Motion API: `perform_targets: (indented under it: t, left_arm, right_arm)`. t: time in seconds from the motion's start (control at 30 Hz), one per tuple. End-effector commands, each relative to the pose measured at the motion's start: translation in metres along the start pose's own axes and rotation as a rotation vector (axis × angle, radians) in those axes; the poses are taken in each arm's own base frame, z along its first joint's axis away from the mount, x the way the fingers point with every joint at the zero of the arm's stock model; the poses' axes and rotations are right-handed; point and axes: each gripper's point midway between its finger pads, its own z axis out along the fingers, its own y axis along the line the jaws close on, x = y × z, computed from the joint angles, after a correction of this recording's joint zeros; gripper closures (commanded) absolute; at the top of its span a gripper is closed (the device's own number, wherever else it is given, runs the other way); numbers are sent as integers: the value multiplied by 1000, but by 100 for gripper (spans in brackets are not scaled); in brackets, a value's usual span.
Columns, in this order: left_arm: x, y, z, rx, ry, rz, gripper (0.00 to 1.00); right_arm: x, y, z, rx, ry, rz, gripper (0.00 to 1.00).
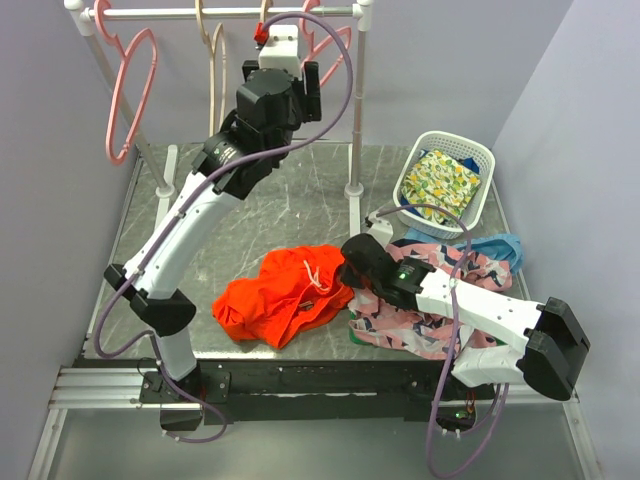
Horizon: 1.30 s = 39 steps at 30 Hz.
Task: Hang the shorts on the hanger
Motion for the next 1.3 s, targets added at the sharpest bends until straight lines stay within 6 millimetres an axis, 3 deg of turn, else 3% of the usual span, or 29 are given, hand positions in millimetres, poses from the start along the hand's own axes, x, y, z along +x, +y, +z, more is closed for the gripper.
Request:
perform_targets:
  t: [0.0,0.17,0.4,1.03,1.23,1.27]
  left_arm:
    - [-11,1,6,96,-12,7,29]
    - [-6,12,19,131,6,-2,34]
    - [19,19,38,166,70,1,38]
    - [53,22,49,143,134,34,55]
    - [47,20,48,143,116,31,70]
    - [45,18,47,146,110,32,78]
  right_arm:
    - [-1,5,-2,-23,-22,19,100]
    - [1,5,-1,-19,-16,19,100]
    - [3,6,-1,-18,-9,14,100]
    - [12,8,5,-13,12,-3,100]
    - [13,8,7,-8,15,-9,100]
    - [14,9,8,-8,18,-11,100]
